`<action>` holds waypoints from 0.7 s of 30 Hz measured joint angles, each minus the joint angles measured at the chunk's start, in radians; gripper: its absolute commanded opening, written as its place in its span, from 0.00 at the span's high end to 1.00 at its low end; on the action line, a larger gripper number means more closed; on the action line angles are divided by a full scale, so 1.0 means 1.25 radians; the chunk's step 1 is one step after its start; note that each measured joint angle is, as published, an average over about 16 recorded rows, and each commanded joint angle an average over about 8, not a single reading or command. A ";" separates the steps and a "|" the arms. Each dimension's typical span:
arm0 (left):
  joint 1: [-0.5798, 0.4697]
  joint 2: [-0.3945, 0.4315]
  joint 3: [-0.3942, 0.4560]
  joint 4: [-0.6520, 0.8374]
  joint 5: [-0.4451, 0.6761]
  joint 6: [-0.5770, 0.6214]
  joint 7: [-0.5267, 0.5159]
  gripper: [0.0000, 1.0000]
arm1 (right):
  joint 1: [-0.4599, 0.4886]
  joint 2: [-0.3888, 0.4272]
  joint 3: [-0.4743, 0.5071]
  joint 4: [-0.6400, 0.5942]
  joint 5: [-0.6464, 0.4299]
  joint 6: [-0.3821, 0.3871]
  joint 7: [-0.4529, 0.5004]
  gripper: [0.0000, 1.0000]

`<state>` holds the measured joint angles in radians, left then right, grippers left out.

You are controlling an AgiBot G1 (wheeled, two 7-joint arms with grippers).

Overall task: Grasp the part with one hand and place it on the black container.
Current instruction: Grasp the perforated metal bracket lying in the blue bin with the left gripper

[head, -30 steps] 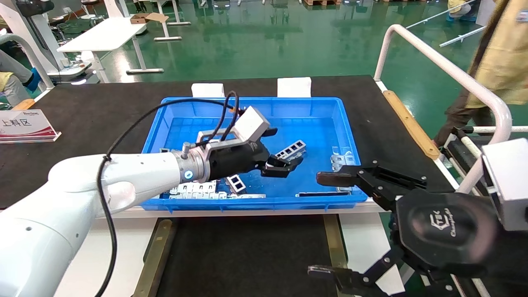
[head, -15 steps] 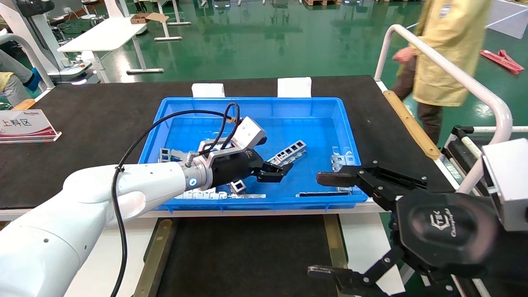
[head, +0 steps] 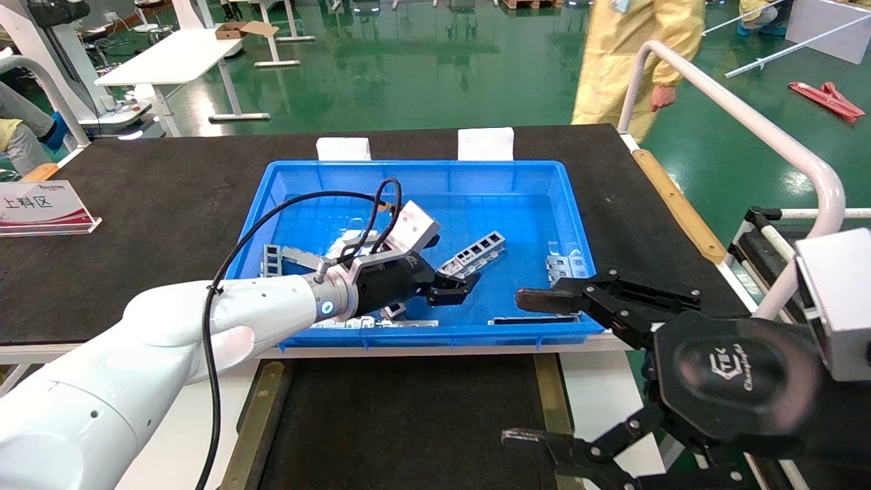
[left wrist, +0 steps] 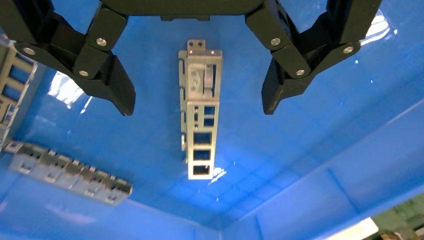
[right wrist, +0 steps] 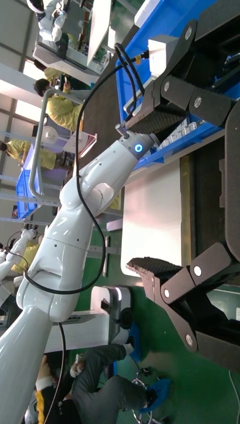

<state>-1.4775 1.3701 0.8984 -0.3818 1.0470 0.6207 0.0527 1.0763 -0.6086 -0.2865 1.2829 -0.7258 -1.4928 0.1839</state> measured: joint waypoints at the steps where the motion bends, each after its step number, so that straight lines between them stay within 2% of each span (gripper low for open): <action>1: 0.001 0.000 0.008 -0.002 -0.005 -0.006 -0.002 1.00 | 0.000 0.000 0.000 0.000 0.000 0.000 0.000 1.00; 21: 0.017 -0.001 0.129 -0.026 -0.119 -0.096 -0.022 1.00 | 0.000 0.000 -0.001 0.000 0.001 0.000 -0.001 1.00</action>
<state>-1.4567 1.3685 1.0592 -0.4147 0.8978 0.5007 0.0254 1.0766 -0.6080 -0.2879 1.2829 -0.7249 -1.4922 0.1832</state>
